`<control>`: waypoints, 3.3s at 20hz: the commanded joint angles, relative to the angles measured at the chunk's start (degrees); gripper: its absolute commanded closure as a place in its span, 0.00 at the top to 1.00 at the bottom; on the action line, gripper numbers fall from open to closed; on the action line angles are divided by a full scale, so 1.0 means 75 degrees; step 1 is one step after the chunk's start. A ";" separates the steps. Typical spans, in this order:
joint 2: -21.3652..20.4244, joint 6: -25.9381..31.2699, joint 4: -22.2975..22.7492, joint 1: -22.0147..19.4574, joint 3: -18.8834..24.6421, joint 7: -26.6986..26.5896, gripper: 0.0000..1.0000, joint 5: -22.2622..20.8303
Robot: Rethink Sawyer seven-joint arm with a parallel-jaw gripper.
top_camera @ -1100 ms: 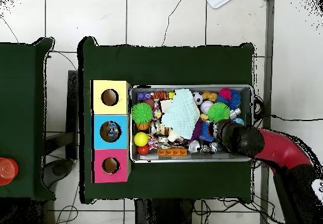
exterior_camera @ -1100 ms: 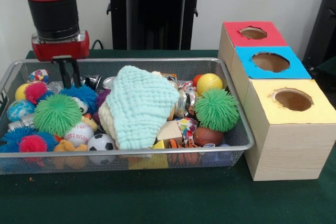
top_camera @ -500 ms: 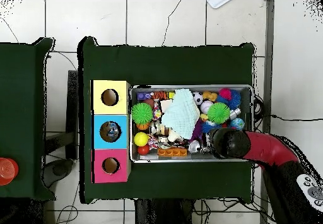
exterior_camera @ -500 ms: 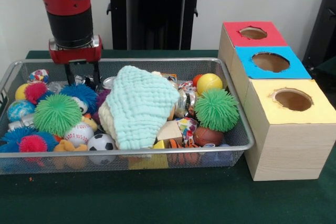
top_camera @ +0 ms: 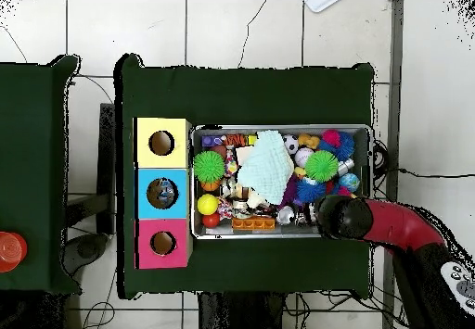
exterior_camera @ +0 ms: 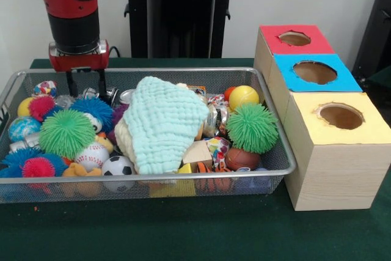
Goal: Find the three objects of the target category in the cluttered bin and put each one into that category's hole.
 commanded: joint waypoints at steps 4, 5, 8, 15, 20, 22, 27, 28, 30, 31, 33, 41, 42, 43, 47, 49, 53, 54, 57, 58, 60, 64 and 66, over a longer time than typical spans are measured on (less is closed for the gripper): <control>0.0082 0.0545 -0.0090 -0.0563 0.0580 -0.0924 1.00 -0.0046; 0.0107 0.0527 -0.0079 -0.0648 0.0663 -0.0989 1.00 -0.0025; 0.0338 0.0302 -0.0145 -0.0793 0.0721 -0.0996 1.00 -0.0177; 0.1033 -0.0034 -0.0376 -0.0980 0.0584 -0.0926 1.00 -0.0557; 0.1160 0.0059 -0.0388 -0.1099 0.0614 -0.0913 1.00 -0.0513; 0.1199 0.0024 -0.0367 -0.1147 0.0623 -0.0927 1.00 -0.0528; 0.1158 -0.0197 -0.0317 -0.1282 0.0708 -0.1066 1.00 -0.0702; 0.1120 -0.0155 -0.0314 -0.1304 0.0745 -0.1103 1.00 -0.0690; 0.0850 0.0074 -0.0218 -0.1294 0.0837 -0.1157 1.00 -0.0575; 0.0692 0.0180 -0.0176 -0.1267 0.0881 -0.1185 1.00 -0.0532; 0.0486 0.0304 -0.0118 -0.1225 0.0931 -0.1195 1.00 -0.0488; 0.0117 0.0521 -0.0037 -0.1201 0.1061 -0.1255 1.00 -0.0371; 0.0134 0.0545 -0.0063 -0.1196 0.1099 -0.1245 1.00 -0.0331; 0.0172 0.0535 -0.0075 -0.1210 0.1162 -0.1216 1.00 -0.0271; 0.0403 0.0390 0.0033 -0.1352 0.1358 -0.1115 1.00 -0.0154; 0.0442 0.0324 0.0145 -0.1422 0.1420 -0.1051 1.00 -0.0131; 0.0489 0.0181 0.0011 -0.1243 0.1242 -0.0927 1.00 -0.0438; 0.0501 0.0160 -0.0069 -0.1187 0.1193 -0.0916 1.00 -0.0522; 0.0409 0.0312 -0.0432 -0.0910 0.0855 -0.0920 1.00 -0.0857; 0.0406 0.0306 -0.0532 -0.0872 0.0789 -0.0917 1.00 -0.0949; 0.0456 0.0327 -0.0683 -0.0861 0.0738 -0.0941 1.00 -0.1050; 0.0538 0.0435 -0.0805 -0.0885 0.0757 -0.0972 1.00 -0.1151; 0.0573 0.0390 -0.0855 -0.0891 0.0755 -0.0951 1.00 -0.1220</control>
